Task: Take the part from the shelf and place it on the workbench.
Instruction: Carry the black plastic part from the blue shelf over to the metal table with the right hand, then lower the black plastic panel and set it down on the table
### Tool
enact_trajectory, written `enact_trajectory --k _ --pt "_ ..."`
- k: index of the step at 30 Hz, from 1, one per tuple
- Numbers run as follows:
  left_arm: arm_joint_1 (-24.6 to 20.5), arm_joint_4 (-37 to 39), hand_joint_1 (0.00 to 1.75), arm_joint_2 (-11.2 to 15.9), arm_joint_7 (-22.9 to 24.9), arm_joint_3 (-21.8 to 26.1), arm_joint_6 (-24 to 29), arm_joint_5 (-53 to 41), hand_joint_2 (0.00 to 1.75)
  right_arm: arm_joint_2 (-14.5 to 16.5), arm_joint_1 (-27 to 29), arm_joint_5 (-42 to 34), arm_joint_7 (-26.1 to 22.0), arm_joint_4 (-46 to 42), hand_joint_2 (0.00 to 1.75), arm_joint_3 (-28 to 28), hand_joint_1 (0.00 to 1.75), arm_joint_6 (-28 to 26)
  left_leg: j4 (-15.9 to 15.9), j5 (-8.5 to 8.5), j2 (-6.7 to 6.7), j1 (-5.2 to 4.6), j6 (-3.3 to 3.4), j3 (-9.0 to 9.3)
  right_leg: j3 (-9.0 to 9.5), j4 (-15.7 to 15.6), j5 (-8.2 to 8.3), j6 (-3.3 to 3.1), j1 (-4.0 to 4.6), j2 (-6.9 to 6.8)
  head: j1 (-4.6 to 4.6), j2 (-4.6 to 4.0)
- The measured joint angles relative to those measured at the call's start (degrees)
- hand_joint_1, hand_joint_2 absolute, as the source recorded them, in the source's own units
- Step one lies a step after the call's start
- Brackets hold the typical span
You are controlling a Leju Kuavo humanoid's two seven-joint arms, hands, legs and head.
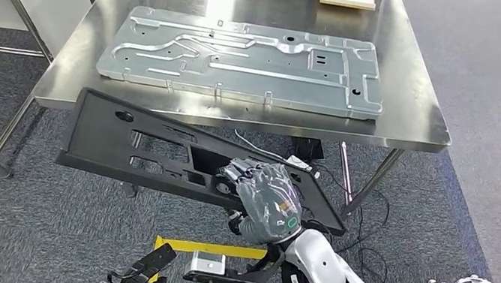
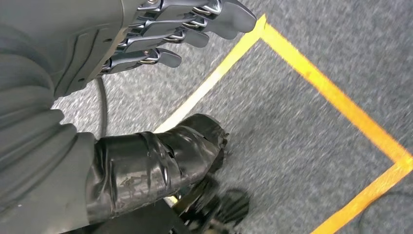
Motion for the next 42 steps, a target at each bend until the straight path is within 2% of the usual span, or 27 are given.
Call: enact_trajectory --k 2,4,6,8,10,11,12,13,14,15,16,17,20,22,23,25,26,27,28,30,31,32,35,37,39,41,42 --pt "-0.1 0.0 0.00 0.0 -0.1 0.0 0.1 0.2 1.75 -0.7 -1.3 2.1 1.9 -0.5 1.75 0.2 1.75 3.3 -4.0 0.56 0.02 -0.36 0.72 1.79 0.51 -0.2 -0.44 0.64 0.07 0.08 0.04 0.01" --pt "0.0 0.0 0.00 0.0 -0.2 0.0 0.2 0.4 1.75 -1.5 -2.4 4.1 3.4 -1.1 1.75 0.4 1.75 6.2 -5.0 -0.14 -0.01 -0.41 1.32 2.63 0.88 -0.4 -0.29 1.32 0.21 0.07 0.06 0.02" --pt "0.2 0.0 0.00 -0.1 -0.3 0.0 0.4 0.5 1.75 -2.4 -3.6 5.8 4.5 -1.6 1.75 0.7 1.75 8.6 -5.7 -0.43 -0.10 -0.21 1.92 3.80 0.75 1.0 -0.83 1.75 0.19 -0.10 0.14 0.02" --pt "0.3 0.0 0.00 -0.1 -0.4 0.0 0.5 0.6 1.75 -3.2 -5.0 7.2 5.2 -1.9 1.75 1.2 1.75 10.6 -6.1 -0.87 -0.10 -0.16 2.52 4.78 -2.03 6.2 -2.96 1.90 0.09 -0.22 0.26 0.02" --pt "0.4 0.0 0.00 -0.1 -0.4 0.0 0.6 0.8 1.75 -3.9 -5.8 8.5 5.8 -2.2 1.75 1.6 1.75 12.2 -6.0 -1.51 -0.11 -0.24 2.87 5.33 -6.70 12.8 -5.19 2.02 0.12 -0.23 0.31 0.01" --pt "0.5 0.0 0.00 -0.1 -0.4 0.0 0.6 0.8 1.75 -4.3 -5.9 9.1 6.0 -2.2 1.75 1.9 1.75 12.7 -6.0 -1.90 -0.17 -0.27 2.90 5.69 -8.39 14.4 -5.23 2.09 0.08 -0.23 0.32 0.01" --pt "0.7 0.0 0.00 -0.1 -0.4 0.0 0.7 0.8 1.75 -4.6 -6.1 9.6 6.2 -2.2 1.75 2.1 1.75 13.2 -5.9 -2.34 -0.26 -0.28 2.87 6.16 -9.18 14.0 -4.09 2.10 0.01 -0.24 0.33 0.01" --pt "0.8 0.0 0.00 -0.1 -0.4 0.0 0.7 0.8 1.75 -4.9 -6.3 10.1 6.4 -2.2 1.75 2.4 1.75 13.5 -5.8 -2.82 -0.35 -0.27 2.79 6.73 -8.99 11.7 -1.78 2.11 -0.06 -0.26 0.34 0.01" --pt "0.9 0.0 0.00 -0.1 -0.4 0.0 0.7 0.8 1.75 -5.2 -6.6 10.5 6.4 -2.2 1.75 2.6 1.75 13.8 -5.7 -3.37 -0.42 -0.27 2.66 7.34 -8.15 8.0 1.24 2.12 -0.11 -0.29 0.34 0.01" --pt "0.9 0.0 0.00 -0.1 -0.4 0.0 0.7 0.8 1.75 -5.4 -7.0 11.0 6.5 -2.2 1.75 2.8 1.75 14.1 -5.6 -3.89 -0.45 -0.32 2.46 7.86 -7.32 4.8 3.36 2.06 -0.07 -0.34 0.33 0.00" --pt "0.8 0.0 0.00 -0.1 -0.4 0.0 0.7 0.8 1.75 -5.6 -7.5 11.3 6.6 -2.2 1.75 3.0 1.75 14.4 -5.4 -4.37 -0.45 -0.37 2.17 8.11 -6.59 2.3 4.57 1.90 0.08 -0.40 0.31 0.01" --pt "0.7 0.0 0.00 -0.1 -0.4 0.1 0.7 0.8 1.75 -5.7 -7.9 11.8 6.7 -2.3 1.75 3.1 1.75 14.7 -5.3 -4.78 -0.44 -0.42 1.83 8.25 -6.23 0.9 5.07 1.62 0.21 -0.43 0.24 0.01" --pt "0.7 0.0 0.00 -0.1 -0.5 0.3 0.8 0.7 1.75 -6.2 -8.4 12.8 7.0 -2.3 1.75 3.6 1.75 15.6 -4.8 -5.58 -0.39 -0.43 0.87 8.62 -5.37 0.2 4.45 0.41 0.31 -0.40 0.05 0.02" --pt "0.6 0.0 0.00 -0.1 -0.5 0.4 0.8 0.6 1.75 -6.6 -8.9 13.3 7.4 -2.3 1.75 3.7 1.75 16.0 -1.8 -6.58 -0.23 -0.30 0.28 7.40 -4.37 0.1 3.97 -0.29 0.15 -0.39 -0.05 0.02" --pt "0.6 0.0 0.00 0.0 -0.5 0.5 0.8 0.5 1.75 -6.7 -9.3 13.5 7.5 -2.3 1.75 3.8 1.75 16.2 1.2 -7.48 -0.12 -0.23 0.04 5.62 -3.95 0.1 3.67 -0.54 0.12 -0.39 -0.10 0.02" --pt "0.6 0.0 0.00 0.0 -0.5 0.6 0.8 0.5 1.75 -6.8 -9.7 13.6 7.6 -2.3 1.75 4.1 1.75 16.3 8.3 -9.53 -0.03 -0.15 -0.36 0.74 -3.24 0.1 2.97 -0.79 0.14 -0.35 -0.16 0.02" --pt "0.7 0.0 0.00 0.0 -0.5 0.7 0.8 0.5 1.75 -6.9 -9.7 13.6 7.5 -2.3 1.75 4.3 1.75 16.4 10.4 -9.88 -0.01 -0.13 -0.41 -1.29 -2.81 0.1 2.55 -0.79 0.17 -0.29 -0.16 0.02" --pt "0.8 0.0 0.00 0.0 -0.5 0.7 0.8 0.5 1.75 -7.0 -9.7 13.6 7.5 -2.3 1.75 4.4 1.75 16.4 10.6 -9.25 0.00 -0.13 -0.41 -2.42 -2.26 0.1 2.10 -0.77 0.21 -0.22 -0.18 0.02" --pt "0.9 0.0 0.00 0.0 -0.5 0.7 0.8 0.5 1.75 -7.1 -9.7 13.6 7.5 -2.3 1.75 4.5 1.75 16.4 8.7 -7.49 0.00 -0.15 -0.22 -2.50 -1.60 0.1 1.62 -0.72 0.26 -0.16 -0.16 0.02" --pt "1.0 0.0 0.00 0.0 -0.5 0.7 0.8 0.5 1.75 -7.2 -9.8 13.6 7.5 -2.4 1.75 4.7 1.75 16.4 1.2 -1.96 0.01 -0.45 0.73 -0.59 -0.18 0.0 0.58 -0.55 0.34 -0.09 -0.13 0.02" --pt "0.9 0.0 0.00 0.1 -0.5 0.8 0.8 0.5 1.75 -7.2 -9.8 13.6 7.5 -2.4 1.75 4.7 1.75 16.4 -2.1 -0.31 0.03 -0.73 1.23 0.33 0.30 -0.1 0.18 -0.38 0.36 -0.05 -0.06 0.01" --pt "0.9 0.0 0.00 0.1 -0.5 0.8 0.8 0.5 1.75 -7.3 -9.9 13.6 7.6 -2.4 1.75 4.7 1.75 16.4 -4.2 0.52 0.02 -1.00 1.64 1.02 0.52 -0.2 -0.14 -0.12 0.34 -0.02 -0.08 0.01" --pt "1.1 0.0 0.00 0.2 -0.5 0.8 0.9 0.5 1.75 -7.4 -9.9 13.6 7.6 -2.4 1.75 5.1 1.75 16.4 -5.7 0.22 -0.01 -1.08 2.36 2.21 1.19 -0.3 -0.39 0.85 0.52 0.01 -0.16 0.02" --pt "1.2 0.0 0.00 0.2 -0.5 0.8 0.9 0.5 1.75 -7.6 -10.0 13.6 7.6 -2.4 1.75 5.3 1.75 16.4 -6.2 -0.01 -0.02 -0.76 2.86 3.66 1.03 1.4 -1.15 1.26 0.54 -0.12 0.01 0.02" --pt "0.9 0.0 0.00 0.2 -0.5 0.8 0.9 0.5 1.75 -7.8 -10.2 13.8 7.6 -2.4 1.75 5.4 1.75 16.6 -6.5 -0.59 -0.04 -0.66 3.25 4.84 -2.17 7.0 -3.32 1.55 0.43 -0.24 0.23 0.02" --pt "0.9 0.0 0.00 0.1 -0.5 0.8 0.9 0.4 1.75 -8.0 -10.4 14.3 7.6 -2.4 1.75 5.5 1.75 17.2 -6.4 -1.35 -0.04 -0.68 3.40 5.49 -7.07 13.7 -5.65 1.87 0.42 -0.27 0.35 0.02" --pt "0.9 0.0 0.00 0.1 -0.5 0.8 0.9 0.4 1.75 -8.1 -10.4 14.6 7.6 -2.4 1.75 5.6 1.75 17.7 -6.3 -1.78 -0.07 -0.67 3.39 5.86 -8.76 15.1 -5.76 2.02 0.36 -0.28 0.36 0.02"
